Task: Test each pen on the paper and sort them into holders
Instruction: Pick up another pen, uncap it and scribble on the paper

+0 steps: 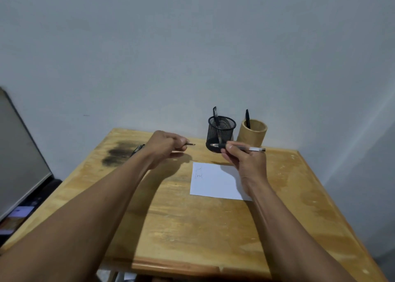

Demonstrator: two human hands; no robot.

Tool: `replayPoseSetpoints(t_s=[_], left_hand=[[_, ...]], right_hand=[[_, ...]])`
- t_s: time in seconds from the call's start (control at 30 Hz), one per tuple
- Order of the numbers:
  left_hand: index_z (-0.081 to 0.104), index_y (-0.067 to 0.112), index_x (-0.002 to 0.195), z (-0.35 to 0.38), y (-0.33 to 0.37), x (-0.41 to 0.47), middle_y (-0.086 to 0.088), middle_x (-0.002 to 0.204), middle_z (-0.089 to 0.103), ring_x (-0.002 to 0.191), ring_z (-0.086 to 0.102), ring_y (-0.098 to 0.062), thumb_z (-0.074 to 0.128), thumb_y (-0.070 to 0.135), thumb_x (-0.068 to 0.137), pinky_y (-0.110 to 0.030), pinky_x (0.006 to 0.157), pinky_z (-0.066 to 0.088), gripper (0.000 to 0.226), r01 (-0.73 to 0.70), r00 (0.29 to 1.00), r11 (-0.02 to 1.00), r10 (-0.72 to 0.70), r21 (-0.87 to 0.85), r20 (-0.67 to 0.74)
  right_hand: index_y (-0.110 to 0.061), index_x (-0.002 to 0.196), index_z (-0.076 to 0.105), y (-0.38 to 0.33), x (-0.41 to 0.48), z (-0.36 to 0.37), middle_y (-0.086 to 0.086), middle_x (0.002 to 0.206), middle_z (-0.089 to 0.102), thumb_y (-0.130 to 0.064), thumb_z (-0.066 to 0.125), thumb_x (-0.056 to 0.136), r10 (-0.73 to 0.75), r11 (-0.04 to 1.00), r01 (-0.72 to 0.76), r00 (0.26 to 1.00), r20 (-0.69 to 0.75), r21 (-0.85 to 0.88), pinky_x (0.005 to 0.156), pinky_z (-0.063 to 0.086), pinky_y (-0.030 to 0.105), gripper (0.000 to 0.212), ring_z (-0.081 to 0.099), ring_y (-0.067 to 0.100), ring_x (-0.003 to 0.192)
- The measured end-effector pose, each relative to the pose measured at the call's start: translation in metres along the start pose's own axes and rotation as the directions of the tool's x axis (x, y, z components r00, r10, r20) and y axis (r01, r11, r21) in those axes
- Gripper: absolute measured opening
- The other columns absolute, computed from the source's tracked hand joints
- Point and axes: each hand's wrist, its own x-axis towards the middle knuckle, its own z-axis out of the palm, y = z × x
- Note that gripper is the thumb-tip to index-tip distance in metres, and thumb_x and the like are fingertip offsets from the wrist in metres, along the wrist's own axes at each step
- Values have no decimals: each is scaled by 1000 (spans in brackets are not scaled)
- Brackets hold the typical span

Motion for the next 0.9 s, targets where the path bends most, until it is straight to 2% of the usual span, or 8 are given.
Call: replayPoseSetpoints(t_s=[0.1,0.23,0.37,0.53,0.63,0.73,0.83,0.9], left_hand=[[77,4,92,5,-5,-2,-8,88,74,80,70,-10,64,8,93,-33,81,59,13,-31,999,996,30,87,21],[76,4,97,21,-11,1,-6,93,75,67,69,-4,61,4,94,-16,55,50,15,-35,999,983,41,179,-30],[73,19,83,22,-26,14,0,89,76,92,70,-20,66,13,91,-26,72,52,12,-41,994,941,71,336,-78],[71,40,72,39,-35,25,12,95,75,104,61,-18,73,45,83,-43,94,48,13,-27,973,771,167,636,-161],[69,43,67,45,-37,31,10,100,74,113,54,-23,73,51,80,-46,96,42,17,15,972,711,153,704,-176],[75,40,81,44,-35,32,8,106,74,116,53,-25,74,51,80,-46,98,40,10,12,972,704,159,711,-173],[72,38,111,34,-36,26,7,117,71,118,55,-25,70,48,82,-48,101,41,31,-33,969,738,189,674,-160],[69,37,119,22,-38,14,5,120,71,117,57,-25,63,47,85,-50,101,44,36,-98,960,724,249,683,-127]], right_hand=[[2,88,75,7,-2,-5,18,81,75,1,75,86,67,998,-68,998,-13,-7,76,64,30,2,74,25,78],[1,96,75,27,-3,1,11,78,75,-12,76,89,111,987,-117,992,-62,-107,66,61,25,14,72,17,76],[-7,92,74,34,-2,-2,6,75,74,-21,73,93,59,960,-83,993,-98,-267,61,60,28,14,70,14,70],[-13,89,71,35,-4,-3,4,74,74,-22,71,93,18,945,-52,994,-107,-324,59,61,28,11,70,13,67],[-11,91,72,36,-1,-6,5,74,75,-23,71,93,29,939,-60,995,-96,-338,60,61,28,12,70,13,66],[-9,94,72,39,2,-6,8,76,75,-24,71,94,49,935,-74,996,-81,-347,61,60,31,15,70,16,66],[-8,92,73,40,2,-4,9,74,76,-24,71,94,66,927,-78,997,-45,-367,59,57,31,17,70,17,65],[-7,90,74,40,1,-2,11,74,75,-23,70,94,79,920,-78,997,-12,-384,59,55,33,17,69,20,66]])
